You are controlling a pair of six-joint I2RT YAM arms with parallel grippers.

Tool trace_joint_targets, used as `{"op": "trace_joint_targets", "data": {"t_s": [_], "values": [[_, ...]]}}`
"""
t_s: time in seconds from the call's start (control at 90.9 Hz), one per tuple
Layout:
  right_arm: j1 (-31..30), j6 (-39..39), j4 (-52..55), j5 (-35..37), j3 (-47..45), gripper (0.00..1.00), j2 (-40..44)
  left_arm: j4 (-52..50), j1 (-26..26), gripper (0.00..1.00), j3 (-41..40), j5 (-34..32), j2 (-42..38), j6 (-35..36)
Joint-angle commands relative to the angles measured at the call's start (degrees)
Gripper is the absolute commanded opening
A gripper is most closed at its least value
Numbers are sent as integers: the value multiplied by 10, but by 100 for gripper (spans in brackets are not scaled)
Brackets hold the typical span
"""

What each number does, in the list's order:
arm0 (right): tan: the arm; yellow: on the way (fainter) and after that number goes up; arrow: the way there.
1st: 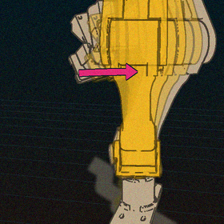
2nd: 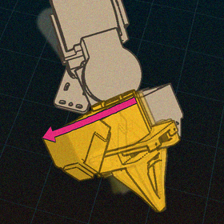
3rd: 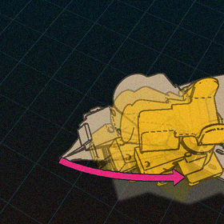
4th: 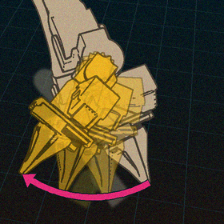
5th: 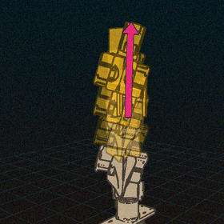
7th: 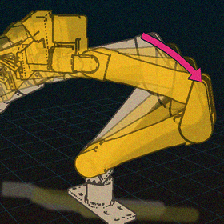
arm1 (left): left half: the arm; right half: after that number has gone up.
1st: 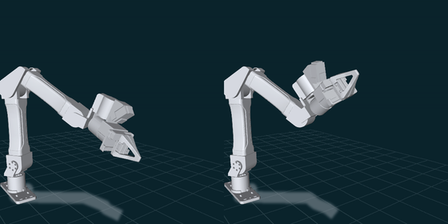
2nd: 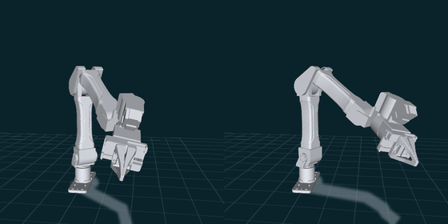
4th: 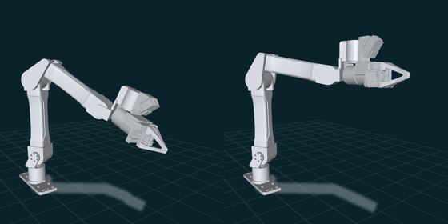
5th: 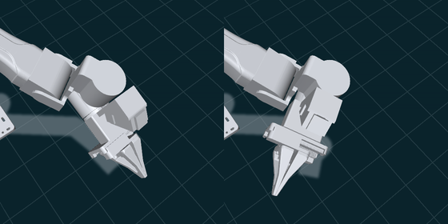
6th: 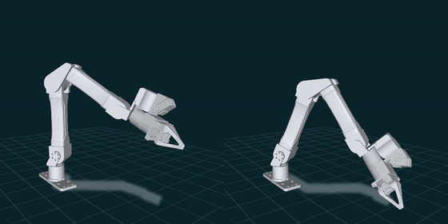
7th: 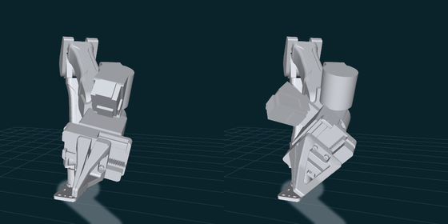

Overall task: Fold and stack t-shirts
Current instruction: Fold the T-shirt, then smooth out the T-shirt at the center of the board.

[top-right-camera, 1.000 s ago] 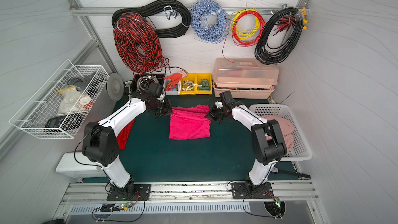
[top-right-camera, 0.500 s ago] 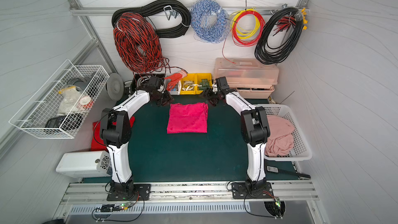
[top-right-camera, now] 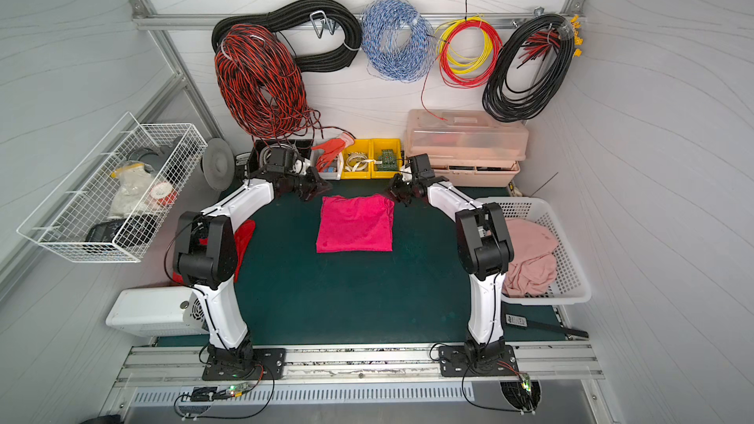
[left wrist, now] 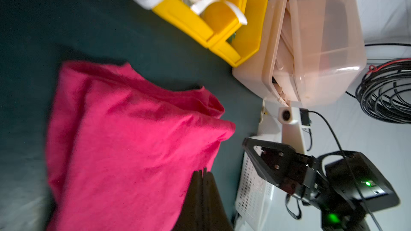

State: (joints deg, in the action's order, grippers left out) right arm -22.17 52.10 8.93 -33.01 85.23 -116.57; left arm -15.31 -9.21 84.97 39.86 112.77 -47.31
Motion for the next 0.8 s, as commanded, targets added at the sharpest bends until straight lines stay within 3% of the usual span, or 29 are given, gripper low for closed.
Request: {"op": "trace_joint_targets", "data": {"t_s": [0.0, 0.209, 0.429, 0.561, 0.793], "values": [[-21, 66, -92, -57, -19, 0, -21, 102, -3, 0, -15, 90, 36, -66], [-33, 91, -138, -58, -23, 0, -69, 60, -2, 0, 41, 75, 124, -30], [-3, 80, -179, -24, -43, 0, -107, 37, 5, 0, 96, 41, 203, 1], [18, 94, -213, -15, -61, 0, -135, 34, 15, 0, 90, 29, 224, 18], [27, 91, -210, -11, -61, 0, -163, 121, 37, 0, 42, 35, 210, 7]]}}
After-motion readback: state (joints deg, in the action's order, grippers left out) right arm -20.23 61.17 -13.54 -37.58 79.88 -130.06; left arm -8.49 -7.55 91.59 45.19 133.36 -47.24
